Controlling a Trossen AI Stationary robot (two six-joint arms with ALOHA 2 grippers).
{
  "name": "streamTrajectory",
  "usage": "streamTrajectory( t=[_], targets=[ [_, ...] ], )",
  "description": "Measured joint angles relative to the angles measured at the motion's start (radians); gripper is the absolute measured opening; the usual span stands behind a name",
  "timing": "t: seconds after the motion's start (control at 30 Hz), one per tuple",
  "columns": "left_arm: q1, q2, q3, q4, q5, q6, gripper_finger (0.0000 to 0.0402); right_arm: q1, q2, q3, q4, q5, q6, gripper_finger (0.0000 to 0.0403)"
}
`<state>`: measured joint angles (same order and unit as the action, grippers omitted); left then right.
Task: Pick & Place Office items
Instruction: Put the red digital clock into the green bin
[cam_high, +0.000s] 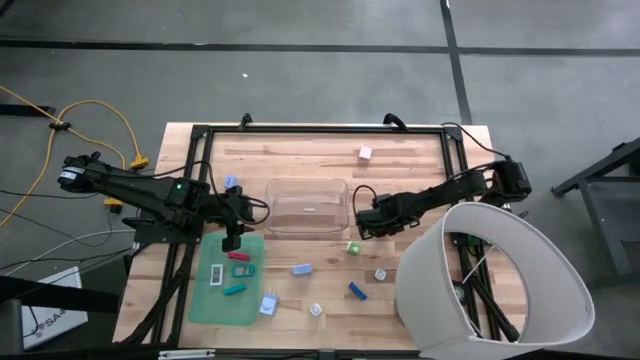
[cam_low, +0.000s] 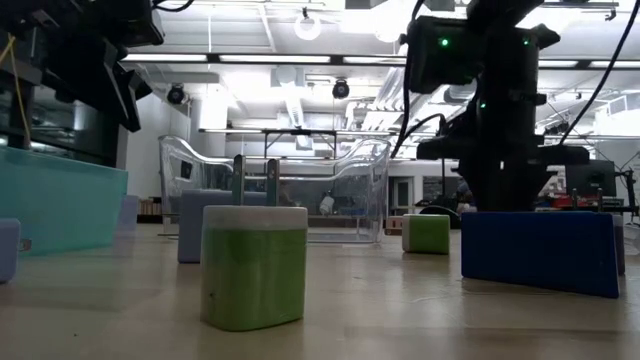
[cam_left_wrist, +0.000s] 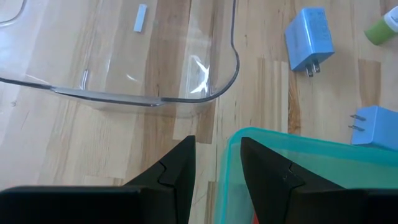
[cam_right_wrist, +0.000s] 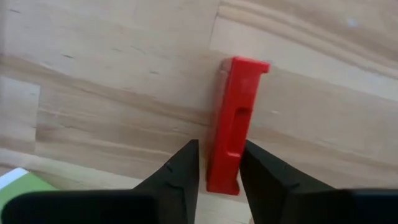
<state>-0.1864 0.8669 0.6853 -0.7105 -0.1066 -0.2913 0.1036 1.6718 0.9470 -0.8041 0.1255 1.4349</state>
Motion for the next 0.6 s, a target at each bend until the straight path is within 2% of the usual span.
streamTrajectory(
  t=[0.3, 0.47, 0.6],
  targets=[
    [0.000, 0.000, 0.000, -0.001, 0.001, 0.000, 0.0123, 0.000, -0.003, 0.000, -0.001, 0.002, -0.005, 0.0060],
    [0.000, 0.000, 0.000, -0.001, 0.003, 0.000, 0.0123, 0.000, -0.003, 0.000, -0.003, 0.007, -0.024, 0.0058],
    [0.000, 0.000, 0.000, 0.000, 0.003, 0.004, 0.0123, 0.000, -0.003, 0.000, -0.023, 0.050, -0.067, 0.0056]
  ],
)
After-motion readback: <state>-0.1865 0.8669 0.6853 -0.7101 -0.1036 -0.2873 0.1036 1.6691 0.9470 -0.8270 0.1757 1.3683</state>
